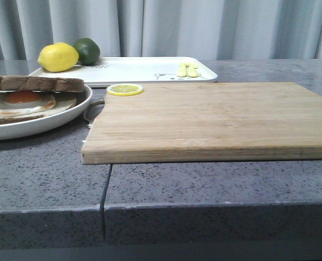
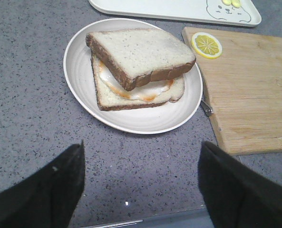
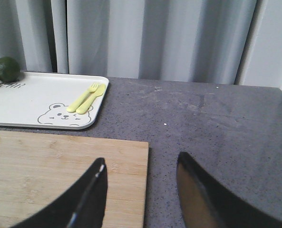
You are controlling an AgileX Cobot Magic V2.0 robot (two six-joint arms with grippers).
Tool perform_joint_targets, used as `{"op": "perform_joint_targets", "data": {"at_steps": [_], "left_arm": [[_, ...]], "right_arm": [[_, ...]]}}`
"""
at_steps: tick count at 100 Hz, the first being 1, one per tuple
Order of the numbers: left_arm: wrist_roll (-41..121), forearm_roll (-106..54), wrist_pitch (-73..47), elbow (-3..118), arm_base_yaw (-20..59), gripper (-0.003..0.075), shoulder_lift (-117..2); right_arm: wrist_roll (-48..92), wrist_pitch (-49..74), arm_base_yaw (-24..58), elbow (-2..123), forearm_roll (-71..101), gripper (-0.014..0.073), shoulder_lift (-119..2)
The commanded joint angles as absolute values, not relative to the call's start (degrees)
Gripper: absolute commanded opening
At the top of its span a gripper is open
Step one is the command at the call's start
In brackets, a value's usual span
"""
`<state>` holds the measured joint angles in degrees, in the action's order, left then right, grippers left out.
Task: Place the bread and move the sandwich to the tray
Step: 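Release the bread and withdraw the right gripper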
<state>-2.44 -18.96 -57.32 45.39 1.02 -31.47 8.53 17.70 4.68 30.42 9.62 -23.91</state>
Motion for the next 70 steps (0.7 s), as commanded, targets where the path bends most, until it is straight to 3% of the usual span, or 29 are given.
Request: {"op": "perform_joint_targets", "data": {"at_steps": [1,50,70], "left_arm": [[-2.55,-20.44,-53.95,47.33,1.27,0.0471,-32.01],[-2.55,-19.64,-50.61,47.33,1.27,0.0471,-32.01],[-9.64,-9.86,-47.3,47.6,1.27,0.0471,-35.18]], "right_arm": [[8.6,12.85,4.22,31.86,9.22,0.036,-24.1],[8.6,13.12,4.22,31.86,9.22,0.036,-24.1],[8.6,13.12,4.22,31.86,9.22,0.036,-24.1]]}}
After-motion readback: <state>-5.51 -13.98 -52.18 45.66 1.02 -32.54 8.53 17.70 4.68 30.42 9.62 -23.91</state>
